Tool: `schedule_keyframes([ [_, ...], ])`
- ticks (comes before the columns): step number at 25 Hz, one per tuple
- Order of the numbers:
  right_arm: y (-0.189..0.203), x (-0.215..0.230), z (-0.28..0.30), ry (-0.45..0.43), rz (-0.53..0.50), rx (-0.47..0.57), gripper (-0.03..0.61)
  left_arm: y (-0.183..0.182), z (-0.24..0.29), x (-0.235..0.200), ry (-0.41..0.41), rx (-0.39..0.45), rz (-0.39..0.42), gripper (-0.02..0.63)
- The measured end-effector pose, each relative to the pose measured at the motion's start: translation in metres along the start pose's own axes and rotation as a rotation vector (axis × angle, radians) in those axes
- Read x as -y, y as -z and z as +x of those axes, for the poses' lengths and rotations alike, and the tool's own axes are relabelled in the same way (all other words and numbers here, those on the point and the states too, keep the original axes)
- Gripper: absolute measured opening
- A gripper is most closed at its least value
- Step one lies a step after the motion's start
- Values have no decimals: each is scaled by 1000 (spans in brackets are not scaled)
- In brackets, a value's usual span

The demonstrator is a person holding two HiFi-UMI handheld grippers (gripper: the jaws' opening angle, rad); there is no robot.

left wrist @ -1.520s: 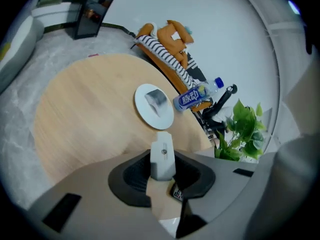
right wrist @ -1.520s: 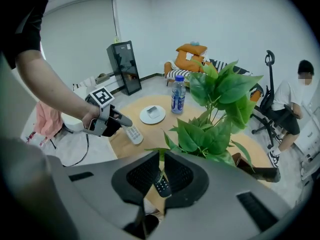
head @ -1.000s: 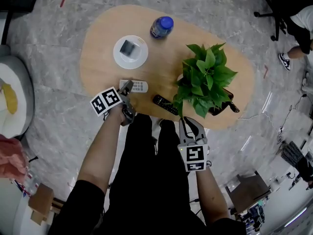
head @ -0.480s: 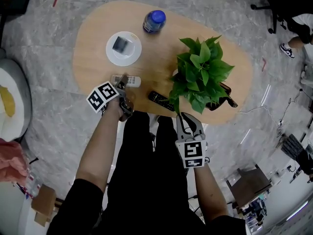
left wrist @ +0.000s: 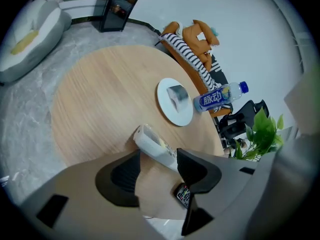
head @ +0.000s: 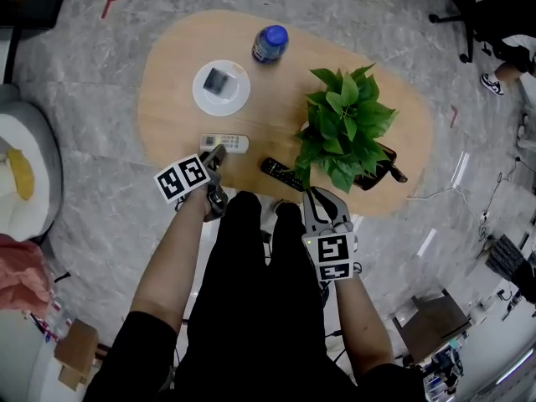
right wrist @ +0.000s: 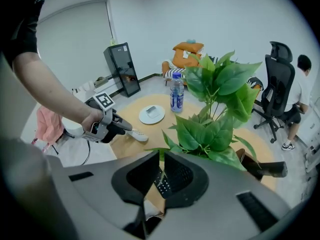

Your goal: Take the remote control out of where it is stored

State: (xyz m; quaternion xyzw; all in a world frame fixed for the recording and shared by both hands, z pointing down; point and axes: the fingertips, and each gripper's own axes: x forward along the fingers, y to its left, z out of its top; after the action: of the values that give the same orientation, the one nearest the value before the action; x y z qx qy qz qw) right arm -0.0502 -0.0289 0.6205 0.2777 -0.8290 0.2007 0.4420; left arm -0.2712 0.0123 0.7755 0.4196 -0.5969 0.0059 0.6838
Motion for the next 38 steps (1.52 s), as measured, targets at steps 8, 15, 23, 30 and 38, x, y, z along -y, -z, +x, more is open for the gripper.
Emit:
schedule_keyframes([
  [8,-28,-1,-15,5,-12,66,37,-8,-29,19,38,26,55,213],
  [15,-41,2,-38,24,-16,118,36,-15,-58,46,97,73,136,213],
  [23,-70,11,-68,55,-36,215,36,-27,-111,121,197,165,398,193],
  [30,-100,27,-107,65,31,320,35,-47,-172,199,277,364,646,119],
  [38,-106,73,-190,133,116,451,35,-20,-229,298,380,460,925,118],
])
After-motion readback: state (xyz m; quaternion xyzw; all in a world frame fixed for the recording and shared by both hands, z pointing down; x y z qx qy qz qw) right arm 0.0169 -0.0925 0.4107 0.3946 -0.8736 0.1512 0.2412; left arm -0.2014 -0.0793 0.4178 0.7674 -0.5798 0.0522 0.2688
